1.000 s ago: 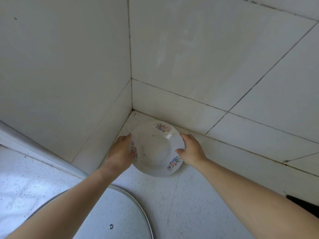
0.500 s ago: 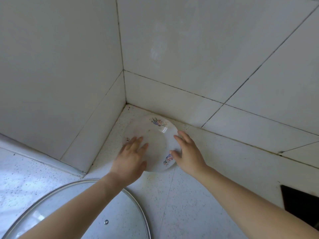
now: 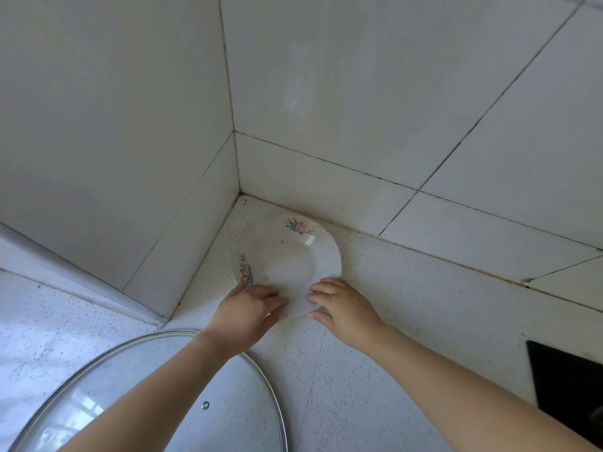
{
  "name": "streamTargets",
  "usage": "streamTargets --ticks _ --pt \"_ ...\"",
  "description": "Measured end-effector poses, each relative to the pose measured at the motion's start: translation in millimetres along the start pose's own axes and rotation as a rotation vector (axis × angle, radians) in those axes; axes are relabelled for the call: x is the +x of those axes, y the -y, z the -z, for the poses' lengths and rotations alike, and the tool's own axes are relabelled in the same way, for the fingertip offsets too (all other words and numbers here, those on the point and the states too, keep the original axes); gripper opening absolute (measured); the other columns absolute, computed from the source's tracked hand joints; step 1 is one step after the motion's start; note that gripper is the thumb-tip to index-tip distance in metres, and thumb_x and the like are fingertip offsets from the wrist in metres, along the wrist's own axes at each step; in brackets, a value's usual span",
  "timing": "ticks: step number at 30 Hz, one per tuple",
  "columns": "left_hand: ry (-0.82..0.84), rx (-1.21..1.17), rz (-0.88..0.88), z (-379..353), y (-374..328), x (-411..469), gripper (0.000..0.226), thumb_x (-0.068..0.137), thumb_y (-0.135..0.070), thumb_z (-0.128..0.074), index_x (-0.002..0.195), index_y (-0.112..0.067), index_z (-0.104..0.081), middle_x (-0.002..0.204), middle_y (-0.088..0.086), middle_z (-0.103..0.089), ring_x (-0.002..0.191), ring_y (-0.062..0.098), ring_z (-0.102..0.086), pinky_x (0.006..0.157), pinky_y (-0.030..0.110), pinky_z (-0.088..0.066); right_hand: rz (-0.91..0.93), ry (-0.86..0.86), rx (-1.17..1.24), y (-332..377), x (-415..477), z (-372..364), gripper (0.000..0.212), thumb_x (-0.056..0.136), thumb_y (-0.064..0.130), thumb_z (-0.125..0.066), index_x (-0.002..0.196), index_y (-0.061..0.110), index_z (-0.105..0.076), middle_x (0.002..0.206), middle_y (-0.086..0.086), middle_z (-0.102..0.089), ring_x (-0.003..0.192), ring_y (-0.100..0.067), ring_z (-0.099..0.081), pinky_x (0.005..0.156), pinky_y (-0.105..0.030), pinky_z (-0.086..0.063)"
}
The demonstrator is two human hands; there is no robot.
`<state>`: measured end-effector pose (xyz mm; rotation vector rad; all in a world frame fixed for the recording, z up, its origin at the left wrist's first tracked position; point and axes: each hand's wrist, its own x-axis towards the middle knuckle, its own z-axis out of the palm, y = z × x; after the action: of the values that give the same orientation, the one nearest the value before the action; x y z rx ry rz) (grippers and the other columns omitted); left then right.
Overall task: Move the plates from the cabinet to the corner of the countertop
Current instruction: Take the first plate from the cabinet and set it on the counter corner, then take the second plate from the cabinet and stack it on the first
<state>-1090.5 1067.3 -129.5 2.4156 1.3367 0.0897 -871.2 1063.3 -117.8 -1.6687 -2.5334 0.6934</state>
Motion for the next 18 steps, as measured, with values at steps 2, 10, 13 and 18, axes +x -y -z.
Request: streamTargets --ticks 2,10,13,18 --pt "-0.030 0.012 -0.011 4 1 0 0.037 0.082 -0.046 -0.039 0.092 -0.032 -0.071 0.089 -0.015 -0.070 0.080 0.006 -0.068 0.074 0.022 -0.051 -0.004 -0.001 -0.020 6 0 1 0.037 0.091 0.031 -0.056 0.118 0.007 -0.062 0.130 -0.007 -0.056 0.125 -0.027 -0.042 0.105 -0.029 -0.029" --pt "-0.071 0.039 0.060 12 -1 -8 0.022 0.084 -0.037 -0.050 0.092 -0.031 -0.071 0.092 -0.012 -0.070 0.091 0.012 -0.068 0.085 0.044 -0.054 -0.059 0.040 -0.003 21 -2 6 0.034 0.093 0.031 -0.052 0.120 0.012 -0.060 0.124 -0.003 -0.056 0.118 -0.021 -0.046 0.097 -0.030 -0.040" --pt "0.081 -0.028 0.186 18 -15 -14 0.036 0.092 -0.034 -0.052 0.127 -0.032 -0.052 0.134 -0.009 -0.053 0.130 0.013 -0.043 0.113 0.052 -0.023 -0.118 0.004 0.080 23 -13 16 0.037 0.092 0.032 -0.054 0.125 0.015 -0.055 0.133 0.000 -0.048 0.121 -0.018 -0.046 0.094 -0.033 -0.044" --pt "0.075 -0.049 0.168 22 -45 -28 0.047 0.095 -0.041 -0.042 0.140 -0.031 -0.035 0.146 -0.012 -0.036 0.135 0.012 -0.034 0.114 0.047 -0.022 -0.263 -0.139 0.206 28 -61 36 0.049 0.091 0.037 -0.053 0.135 0.017 -0.045 0.140 0.001 -0.040 0.124 -0.016 -0.046 0.100 -0.030 -0.041"
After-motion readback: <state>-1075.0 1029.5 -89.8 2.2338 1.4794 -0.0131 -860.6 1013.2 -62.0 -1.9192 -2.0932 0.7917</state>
